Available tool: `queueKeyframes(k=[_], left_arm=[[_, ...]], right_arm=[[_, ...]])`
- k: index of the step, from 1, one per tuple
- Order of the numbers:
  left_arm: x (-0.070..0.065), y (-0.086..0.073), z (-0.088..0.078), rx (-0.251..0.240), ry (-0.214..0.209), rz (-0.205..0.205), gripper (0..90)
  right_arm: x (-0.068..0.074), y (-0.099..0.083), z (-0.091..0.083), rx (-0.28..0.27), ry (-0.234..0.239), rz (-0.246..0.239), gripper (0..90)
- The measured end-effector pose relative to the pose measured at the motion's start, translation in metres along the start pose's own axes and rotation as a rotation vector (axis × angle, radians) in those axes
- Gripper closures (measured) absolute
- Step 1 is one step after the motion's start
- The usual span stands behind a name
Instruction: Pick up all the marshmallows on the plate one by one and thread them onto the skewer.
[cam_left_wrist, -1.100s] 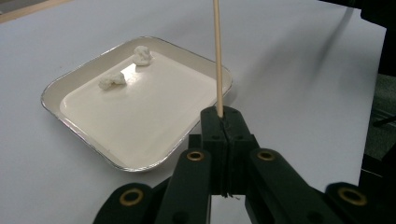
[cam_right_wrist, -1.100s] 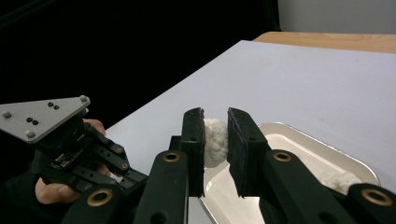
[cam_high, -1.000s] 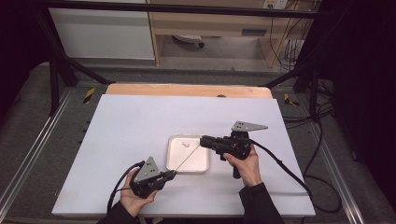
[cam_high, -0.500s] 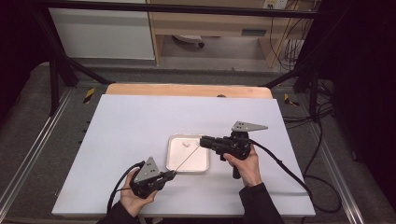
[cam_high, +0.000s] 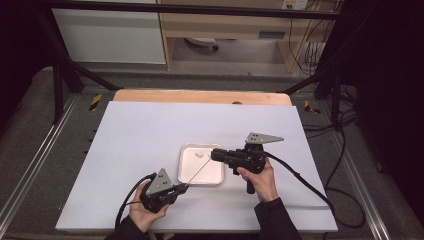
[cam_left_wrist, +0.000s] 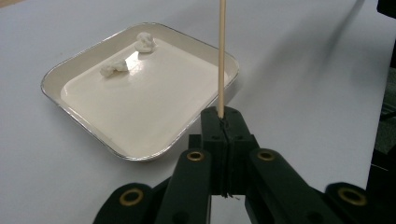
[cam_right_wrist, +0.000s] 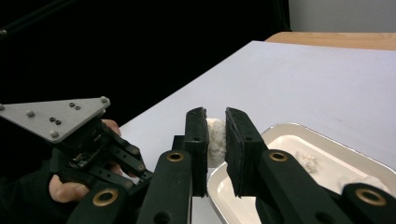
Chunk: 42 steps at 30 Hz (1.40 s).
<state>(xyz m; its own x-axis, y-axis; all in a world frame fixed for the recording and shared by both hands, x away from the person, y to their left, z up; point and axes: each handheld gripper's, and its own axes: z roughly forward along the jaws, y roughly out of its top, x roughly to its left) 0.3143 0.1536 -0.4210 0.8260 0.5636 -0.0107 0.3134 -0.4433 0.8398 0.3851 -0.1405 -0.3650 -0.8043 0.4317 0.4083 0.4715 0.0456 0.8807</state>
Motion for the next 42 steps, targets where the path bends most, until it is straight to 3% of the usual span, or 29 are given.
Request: queueKeyframes(k=[11,42], left_arm=[[-0.005,-0.003,0.007,0.012,0.013,-0.003,88.8],[-0.008,-0.002,0.007,0.033,0.034,-0.001,89.1]], right_arm=[[0.005,-0.008,0.006,-0.025,0.031,0.010,80.8],[0.010,-0.021,0.013,0.017,0.042,-0.012,81.7]])
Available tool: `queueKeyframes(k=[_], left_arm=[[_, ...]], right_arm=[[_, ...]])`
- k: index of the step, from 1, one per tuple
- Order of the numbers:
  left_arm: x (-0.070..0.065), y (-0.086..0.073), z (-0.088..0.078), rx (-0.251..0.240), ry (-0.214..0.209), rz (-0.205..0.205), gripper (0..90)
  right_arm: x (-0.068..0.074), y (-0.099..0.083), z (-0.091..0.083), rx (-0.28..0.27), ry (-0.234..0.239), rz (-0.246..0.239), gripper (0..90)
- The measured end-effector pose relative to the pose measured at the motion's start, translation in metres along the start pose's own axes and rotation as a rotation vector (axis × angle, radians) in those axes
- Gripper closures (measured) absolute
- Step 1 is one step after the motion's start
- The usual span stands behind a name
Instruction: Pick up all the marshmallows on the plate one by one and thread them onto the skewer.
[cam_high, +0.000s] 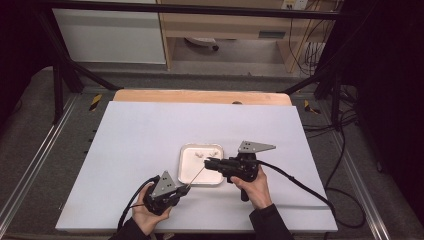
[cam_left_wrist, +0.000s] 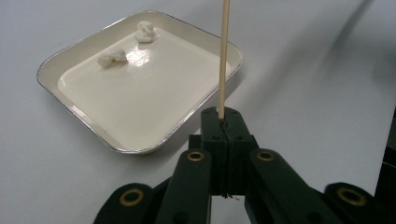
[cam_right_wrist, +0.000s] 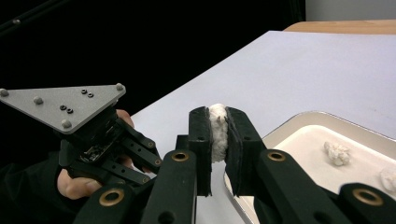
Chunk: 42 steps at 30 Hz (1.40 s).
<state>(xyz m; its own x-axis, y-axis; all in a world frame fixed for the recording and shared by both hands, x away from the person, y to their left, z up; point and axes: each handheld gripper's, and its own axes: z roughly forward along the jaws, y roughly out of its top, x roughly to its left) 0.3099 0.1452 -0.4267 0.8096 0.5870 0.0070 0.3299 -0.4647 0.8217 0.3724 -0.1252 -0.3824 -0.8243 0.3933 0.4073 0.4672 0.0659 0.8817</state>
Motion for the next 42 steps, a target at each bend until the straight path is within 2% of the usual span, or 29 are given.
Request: queueKeyframes(k=[29,32,33,34,35,37,42], left_arm=[[0.000,0.000,0.001,0.005,-0.010,-0.010,89.1],[0.000,0.001,-0.001,-0.016,-0.020,-0.013,89.1],[0.000,0.004,-0.003,-0.047,-0.041,-0.031,89.1],[-0.002,0.009,-0.005,-0.053,-0.019,-0.003,89.1],[-0.004,0.012,-0.005,-0.046,0.004,0.019,89.1],[-0.001,0.008,-0.003,-0.042,-0.008,-0.015,89.1],[0.000,0.007,-0.003,-0.034,0.000,-0.018,89.0]], right_arm=[[0.001,-0.009,0.006,0.005,0.012,-0.006,82.3],[0.001,-0.011,0.007,0.004,0.014,-0.006,82.3],[0.001,-0.016,0.015,0.067,0.047,0.000,81.7],[0.002,-0.023,0.022,0.094,0.070,0.012,81.5],[0.002,-0.023,0.022,0.094,0.070,0.012,81.5],[0.003,-0.030,0.030,0.075,0.082,0.010,81.3],[0.003,-0.032,0.033,0.078,0.062,0.010,80.6]])
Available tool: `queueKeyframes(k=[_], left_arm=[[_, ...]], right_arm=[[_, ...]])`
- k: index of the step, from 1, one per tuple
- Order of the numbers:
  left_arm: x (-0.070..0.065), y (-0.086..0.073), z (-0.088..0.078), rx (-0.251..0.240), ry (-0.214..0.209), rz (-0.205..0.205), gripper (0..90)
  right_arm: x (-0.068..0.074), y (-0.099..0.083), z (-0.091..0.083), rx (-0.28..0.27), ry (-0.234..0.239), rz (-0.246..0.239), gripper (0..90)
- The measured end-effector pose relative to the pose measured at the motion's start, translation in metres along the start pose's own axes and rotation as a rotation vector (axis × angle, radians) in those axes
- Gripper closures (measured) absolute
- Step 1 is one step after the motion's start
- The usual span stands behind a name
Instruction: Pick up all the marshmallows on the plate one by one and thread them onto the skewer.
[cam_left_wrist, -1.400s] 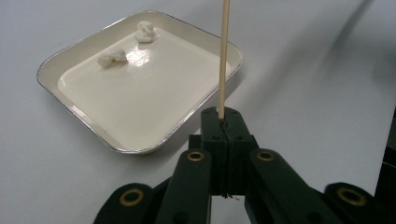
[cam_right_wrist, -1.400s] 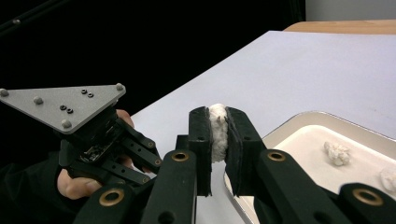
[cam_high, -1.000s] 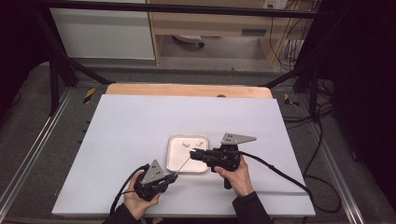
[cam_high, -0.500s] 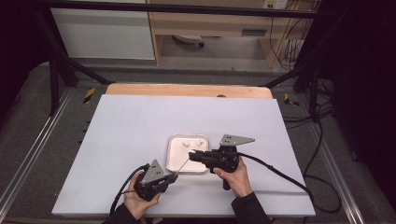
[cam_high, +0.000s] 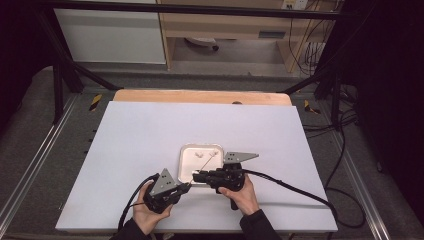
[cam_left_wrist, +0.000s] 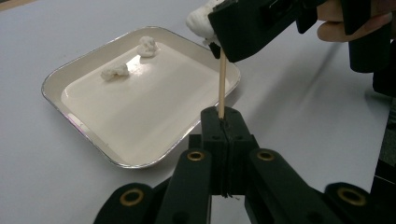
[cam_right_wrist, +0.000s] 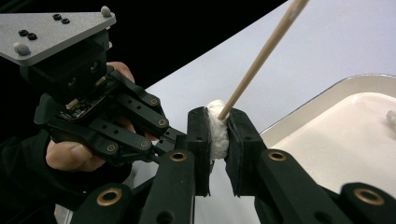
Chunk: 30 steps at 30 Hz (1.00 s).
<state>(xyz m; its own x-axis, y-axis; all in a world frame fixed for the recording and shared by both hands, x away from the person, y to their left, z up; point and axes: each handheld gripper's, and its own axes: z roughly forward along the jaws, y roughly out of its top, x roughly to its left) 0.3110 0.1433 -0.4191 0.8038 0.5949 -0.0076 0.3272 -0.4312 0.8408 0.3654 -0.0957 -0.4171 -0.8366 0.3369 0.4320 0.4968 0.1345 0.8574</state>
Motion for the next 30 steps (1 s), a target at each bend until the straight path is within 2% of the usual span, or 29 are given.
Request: queueKeyframes(k=[3,5,13,14,16,17,18,20,21,22,26,30], left_arm=[[-0.001,0.000,0.001,-0.011,-0.003,-0.005,89.0],[-0.002,0.003,0.000,-0.010,0.002,0.004,89.0],[0.001,0.000,0.003,-0.002,-0.014,-0.021,88.8],[0.002,0.000,0.003,-0.001,-0.011,-0.024,88.8],[0.004,-0.002,0.002,-0.002,-0.014,-0.042,88.7],[0.006,-0.002,0.001,-0.003,-0.013,-0.050,88.7],[0.007,-0.003,0.001,-0.002,-0.011,-0.053,88.7],[0.010,-0.004,-0.001,0.005,0.004,-0.063,88.7],[0.012,-0.005,-0.002,0.008,0.005,-0.073,88.7],[0.014,-0.006,-0.003,0.010,0.007,-0.082,88.7],[0.021,-0.009,-0.007,0.008,0.013,-0.105,88.7],[0.026,-0.011,-0.010,0.004,0.020,-0.122,88.6]], right_arm=[[0.000,0.000,0.000,0.007,-0.001,0.003,80.3],[0.000,-0.004,0.004,0.025,0.014,0.013,80.1],[-0.002,-0.006,0.006,0.036,-0.007,0.020,77.5],[-0.002,-0.005,0.006,0.034,-0.016,0.018,73.1],[-0.001,-0.002,0.002,0.026,-0.058,0.010,58.8],[-0.001,-0.002,0.002,0.026,-0.058,0.010,58.8],[-0.001,0.000,0.000,0.022,-0.075,-0.003,54.1],[-0.002,0.003,-0.004,0.019,-0.132,-0.033,44.1],[-0.003,0.007,-0.009,0.012,-0.176,-0.051,34.4],[-0.003,0.007,-0.009,0.012,-0.176,-0.051,34.4],[-0.007,0.014,-0.020,-0.003,-0.243,-0.097,19.3],[-0.016,0.018,-0.030,0.048,-0.320,-0.121,11.2]])
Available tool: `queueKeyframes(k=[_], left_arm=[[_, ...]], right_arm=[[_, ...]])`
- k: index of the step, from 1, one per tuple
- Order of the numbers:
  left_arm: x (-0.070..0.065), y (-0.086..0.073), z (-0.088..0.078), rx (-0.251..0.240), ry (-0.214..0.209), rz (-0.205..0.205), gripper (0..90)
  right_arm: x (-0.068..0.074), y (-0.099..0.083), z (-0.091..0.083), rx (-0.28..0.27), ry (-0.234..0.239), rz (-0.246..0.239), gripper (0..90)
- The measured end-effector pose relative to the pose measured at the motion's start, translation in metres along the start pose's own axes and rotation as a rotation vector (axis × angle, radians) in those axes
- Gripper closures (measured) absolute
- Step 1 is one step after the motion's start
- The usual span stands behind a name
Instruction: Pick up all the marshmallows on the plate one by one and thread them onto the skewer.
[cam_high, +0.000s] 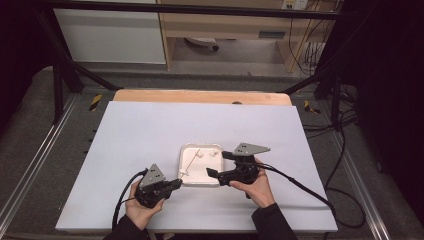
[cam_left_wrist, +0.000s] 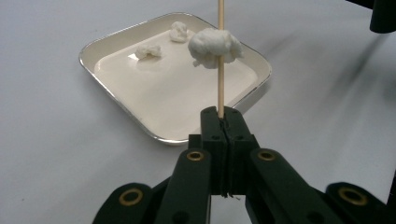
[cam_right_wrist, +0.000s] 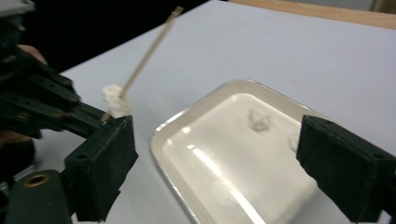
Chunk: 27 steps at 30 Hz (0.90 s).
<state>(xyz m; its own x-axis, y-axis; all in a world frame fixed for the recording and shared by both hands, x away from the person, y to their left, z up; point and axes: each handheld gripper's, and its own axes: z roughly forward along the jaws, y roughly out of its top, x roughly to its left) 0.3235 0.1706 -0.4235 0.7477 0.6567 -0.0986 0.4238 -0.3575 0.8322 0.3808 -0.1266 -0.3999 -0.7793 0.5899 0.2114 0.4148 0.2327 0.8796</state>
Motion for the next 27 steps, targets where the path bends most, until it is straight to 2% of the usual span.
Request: queueKeyframes(k=[5,8,15,21,27], left_arm=[[0.005,-0.002,-0.002,-0.019,-0.005,-0.010,88.6],[0.007,-0.003,-0.006,-0.010,0.013,-0.017,88.6],[0.009,-0.004,-0.008,-0.017,0.019,-0.026,88.6],[0.011,-0.004,-0.009,-0.017,0.021,-0.025,88.6],[0.012,-0.004,-0.010,-0.021,0.021,-0.031,88.6]], right_arm=[[-0.012,0.002,-0.002,0.044,-0.061,-0.013,6.3],[-0.016,0.002,0.001,0.056,-0.097,-0.028,6.3],[-0.025,0.005,0.013,0.085,-0.124,-0.046,7.4],[-0.032,0.010,0.029,0.111,-0.131,-0.040,11.0],[-0.041,0.014,0.048,0.155,-0.139,-0.031,22.3]])
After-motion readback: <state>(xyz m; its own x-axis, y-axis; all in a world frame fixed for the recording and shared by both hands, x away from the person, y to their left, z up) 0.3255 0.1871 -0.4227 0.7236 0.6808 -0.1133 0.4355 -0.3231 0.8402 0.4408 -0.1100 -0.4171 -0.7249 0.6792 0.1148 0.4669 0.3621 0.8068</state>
